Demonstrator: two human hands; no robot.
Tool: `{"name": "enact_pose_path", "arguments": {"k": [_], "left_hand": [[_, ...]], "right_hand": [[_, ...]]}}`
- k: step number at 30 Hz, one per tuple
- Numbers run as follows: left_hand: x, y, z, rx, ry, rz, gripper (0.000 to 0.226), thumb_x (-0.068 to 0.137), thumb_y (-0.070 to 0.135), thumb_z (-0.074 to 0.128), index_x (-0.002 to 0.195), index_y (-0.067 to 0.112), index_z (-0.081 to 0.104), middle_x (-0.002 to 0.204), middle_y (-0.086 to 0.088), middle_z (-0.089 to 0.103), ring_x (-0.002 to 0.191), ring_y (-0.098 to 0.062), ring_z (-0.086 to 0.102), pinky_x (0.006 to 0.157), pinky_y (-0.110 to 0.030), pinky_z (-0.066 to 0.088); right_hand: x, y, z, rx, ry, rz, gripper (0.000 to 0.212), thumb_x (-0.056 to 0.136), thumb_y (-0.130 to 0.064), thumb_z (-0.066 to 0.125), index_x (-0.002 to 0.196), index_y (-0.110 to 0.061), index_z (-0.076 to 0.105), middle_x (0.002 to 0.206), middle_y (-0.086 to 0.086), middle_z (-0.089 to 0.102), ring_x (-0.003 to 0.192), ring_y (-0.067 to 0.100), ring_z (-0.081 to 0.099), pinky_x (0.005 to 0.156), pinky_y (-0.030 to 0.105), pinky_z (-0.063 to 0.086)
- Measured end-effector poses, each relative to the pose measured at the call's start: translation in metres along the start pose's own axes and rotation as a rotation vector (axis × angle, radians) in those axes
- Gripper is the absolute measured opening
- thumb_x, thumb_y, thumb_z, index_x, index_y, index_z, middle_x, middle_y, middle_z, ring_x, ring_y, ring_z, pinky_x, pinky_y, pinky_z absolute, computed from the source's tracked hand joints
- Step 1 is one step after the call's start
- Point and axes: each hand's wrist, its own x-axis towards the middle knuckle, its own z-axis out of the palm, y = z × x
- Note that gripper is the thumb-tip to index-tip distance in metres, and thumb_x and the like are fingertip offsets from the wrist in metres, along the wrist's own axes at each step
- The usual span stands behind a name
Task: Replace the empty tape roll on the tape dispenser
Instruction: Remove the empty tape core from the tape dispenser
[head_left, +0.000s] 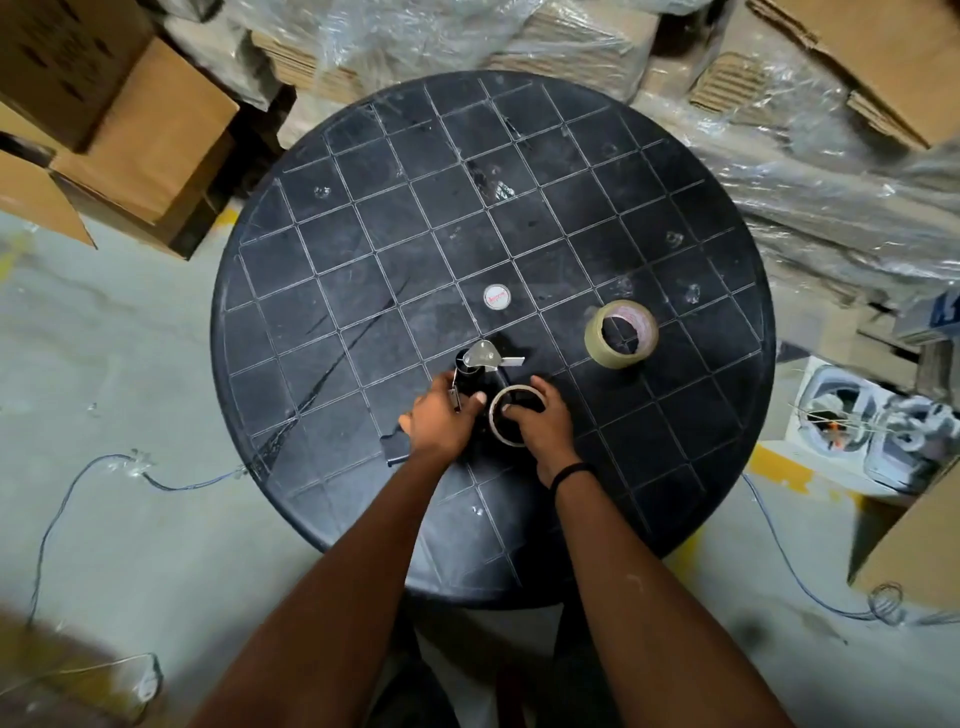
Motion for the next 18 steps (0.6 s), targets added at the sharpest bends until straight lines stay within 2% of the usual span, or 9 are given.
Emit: {"name": "enact_pose_path", "arguments": {"k": [2, 4, 7, 10, 14, 16, 18], "left_hand": [[-0.006, -0.010, -0.005, 0.029, -0.025, 0.102, 0.070, 0.080, 0.059, 0.069, 0.140, 0.032, 0.045, 0.131, -0.004, 0.059, 0.129, -0.025, 0.049, 0.102, -0.046, 0.032], [-0.013, -0.021, -0.008, 0.051, 0.005, 0.119, 0.089, 0.071, 0.072, 0.068, 0.146, 0.032, 0.038, 0.139, -0.001, 0.049, 0.132, -0.022, 0.043, 0.107, -0.048, 0.031], [-0.025, -0.032, -0.004, 0.161, 0.014, 0.162, 0.100, 0.065, 0.081, 0.064, 0.146, 0.029, 0.037, 0.139, 0.001, 0.052, 0.131, -0.023, 0.045, 0.107, -0.045, 0.029], [-0.029, -0.035, -0.001, 0.275, 0.042, 0.198, 0.090, 0.071, 0.077, 0.062, 0.141, 0.024, 0.042, 0.134, -0.003, 0.056, 0.127, -0.026, 0.048, 0.106, -0.043, 0.029], [-0.034, -0.029, 0.005, 0.344, 0.197, 0.185, 0.083, 0.074, 0.068, 0.068, 0.138, 0.020, 0.045, 0.134, -0.008, 0.052, 0.126, -0.029, 0.046, 0.106, -0.048, 0.034], [-0.046, -0.021, 0.008, 0.299, 0.328, 0.151, 0.078, 0.074, 0.059, 0.072, 0.137, 0.019, 0.047, 0.134, -0.009, 0.049, 0.126, -0.030, 0.045, 0.102, -0.048, 0.038], [-0.062, -0.013, 0.012, 0.198, 0.437, 0.141, 0.062, 0.077, 0.050, 0.074, 0.127, 0.018, 0.054, 0.127, -0.010, 0.052, 0.117, -0.031, 0.048, 0.094, -0.046, 0.042]], "right_hand": [[0.002, 0.002, 0.000, -0.021, 0.010, -0.003, 0.053, 0.045, -0.044, 0.078, 0.092, -0.062, 0.062, 0.116, 0.001, 0.069, 0.105, 0.019, 0.068, 0.094, 0.046, 0.057], [-0.001, -0.005, -0.002, -0.059, 0.030, 0.012, 0.051, 0.046, -0.047, 0.078, 0.096, -0.047, 0.069, 0.111, 0.001, 0.071, 0.101, 0.020, 0.069, 0.094, 0.045, 0.057], [-0.017, -0.022, -0.006, -0.186, 0.058, 0.027, 0.068, 0.049, -0.056, 0.074, 0.113, -0.032, 0.069, 0.113, 0.003, 0.070, 0.106, 0.024, 0.065, 0.099, 0.041, 0.052], [-0.026, -0.030, -0.009, -0.241, 0.053, 0.018, 0.071, 0.049, -0.057, 0.074, 0.112, -0.026, 0.070, 0.109, 0.004, 0.072, 0.100, 0.024, 0.068, 0.095, 0.041, 0.055], [-0.036, -0.043, -0.022, -0.282, -0.039, 0.029, 0.048, 0.064, -0.040, 0.085, 0.106, -0.020, 0.074, 0.096, -0.002, 0.076, 0.089, 0.016, 0.071, 0.086, 0.034, 0.057], [-0.038, -0.043, -0.030, -0.260, -0.108, 0.044, 0.042, 0.066, -0.044, 0.083, 0.102, -0.023, 0.076, 0.088, -0.006, 0.078, 0.084, 0.011, 0.072, 0.086, 0.036, 0.059], [-0.038, -0.037, -0.035, -0.232, -0.184, 0.079, 0.041, 0.060, -0.054, 0.078, 0.094, -0.031, 0.078, 0.083, -0.006, 0.078, 0.084, 0.012, 0.074, 0.088, 0.045, 0.059]]}}
